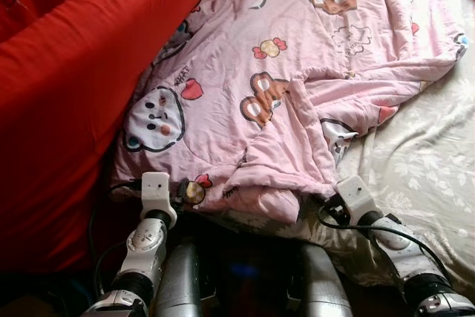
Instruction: Clean up the room
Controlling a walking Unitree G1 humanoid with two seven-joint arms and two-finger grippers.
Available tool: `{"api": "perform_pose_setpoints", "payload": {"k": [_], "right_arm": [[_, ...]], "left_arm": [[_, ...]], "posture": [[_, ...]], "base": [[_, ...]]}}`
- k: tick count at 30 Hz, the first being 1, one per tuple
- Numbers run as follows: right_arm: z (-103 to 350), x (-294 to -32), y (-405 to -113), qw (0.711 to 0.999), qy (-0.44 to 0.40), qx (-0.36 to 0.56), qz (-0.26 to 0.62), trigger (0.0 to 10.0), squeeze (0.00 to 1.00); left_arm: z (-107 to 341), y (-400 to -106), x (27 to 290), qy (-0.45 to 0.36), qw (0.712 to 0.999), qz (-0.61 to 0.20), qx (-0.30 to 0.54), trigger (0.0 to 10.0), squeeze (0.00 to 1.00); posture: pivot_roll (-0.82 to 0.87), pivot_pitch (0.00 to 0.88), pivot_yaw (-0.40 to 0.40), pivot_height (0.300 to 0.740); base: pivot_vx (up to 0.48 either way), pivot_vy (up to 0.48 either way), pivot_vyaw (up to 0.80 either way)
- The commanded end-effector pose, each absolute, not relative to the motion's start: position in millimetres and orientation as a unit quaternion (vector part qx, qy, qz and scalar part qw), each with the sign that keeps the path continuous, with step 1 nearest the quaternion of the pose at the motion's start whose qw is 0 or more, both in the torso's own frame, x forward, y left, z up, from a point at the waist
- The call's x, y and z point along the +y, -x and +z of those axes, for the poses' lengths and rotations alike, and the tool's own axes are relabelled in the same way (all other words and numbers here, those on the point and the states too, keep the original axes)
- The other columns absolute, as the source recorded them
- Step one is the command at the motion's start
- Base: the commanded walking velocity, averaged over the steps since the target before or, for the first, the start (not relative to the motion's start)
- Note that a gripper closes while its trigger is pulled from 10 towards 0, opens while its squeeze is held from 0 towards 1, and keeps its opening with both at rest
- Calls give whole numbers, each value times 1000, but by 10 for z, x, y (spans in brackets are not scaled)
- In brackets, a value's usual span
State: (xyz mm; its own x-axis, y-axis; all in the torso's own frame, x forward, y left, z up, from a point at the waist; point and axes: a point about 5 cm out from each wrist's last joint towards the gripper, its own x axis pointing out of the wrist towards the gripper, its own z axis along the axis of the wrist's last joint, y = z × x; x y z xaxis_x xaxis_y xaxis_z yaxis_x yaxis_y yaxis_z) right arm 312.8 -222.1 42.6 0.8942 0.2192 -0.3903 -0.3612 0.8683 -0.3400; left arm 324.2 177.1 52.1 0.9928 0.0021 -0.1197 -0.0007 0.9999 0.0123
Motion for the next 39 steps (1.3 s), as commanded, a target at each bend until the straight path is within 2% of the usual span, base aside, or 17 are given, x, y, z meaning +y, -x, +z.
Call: {"api": "perform_pose_setpoints", "payload": {"k": [1,9,12,26,32,33,34,39], "right_arm": [[281,-2227,-3022,946,206,199,150,10000,0],[162,-2183,-2969,946,194,224,131,10000,0],[122,-2166,-2978,947,193,239,94,10000,0],[92,-2022,-2998,950,196,230,79,10000,0],[79,-2037,-2995,955,183,231,36,10000,0],[74,-2029,-2990,956,179,230,34,8510,0],[75,-2023,-2993,957,177,229,32,0,0],[80,-2018,-3001,958,173,228,20,0,0]], "left_arm": [[473,-3188,1809,-15,998,4,64,10000,0],[608,-3269,1827,-22,999,-1,38,10000,0],[667,-3308,1846,-24,999,0,30,10000,0],[720,-3313,1875,-27,1000,2,15,10000,0],[768,-3313,1950,-33,999,8,5,10000,0],[783,-3311,1979,-31,999,14,2,10000,0],[795,-3308,1993,-31,999,16,-1,10000,0],[820,-3294,2012,-36,999,14,-7,10000,0]], "posture": [[-119,310,36,616],[-102,313,44,616],[-94,310,50,616],[-69,304,56,616],[-48,324,68,616],[-41,329,74,616],[-38,331,78,616],[-31,333,88,616]], "base": [[0,0,0],[0,0,0],[0,0,0],[0,0,0],[0,0,0],[0,0,0],[0,0,0],[0,0,0]]}}
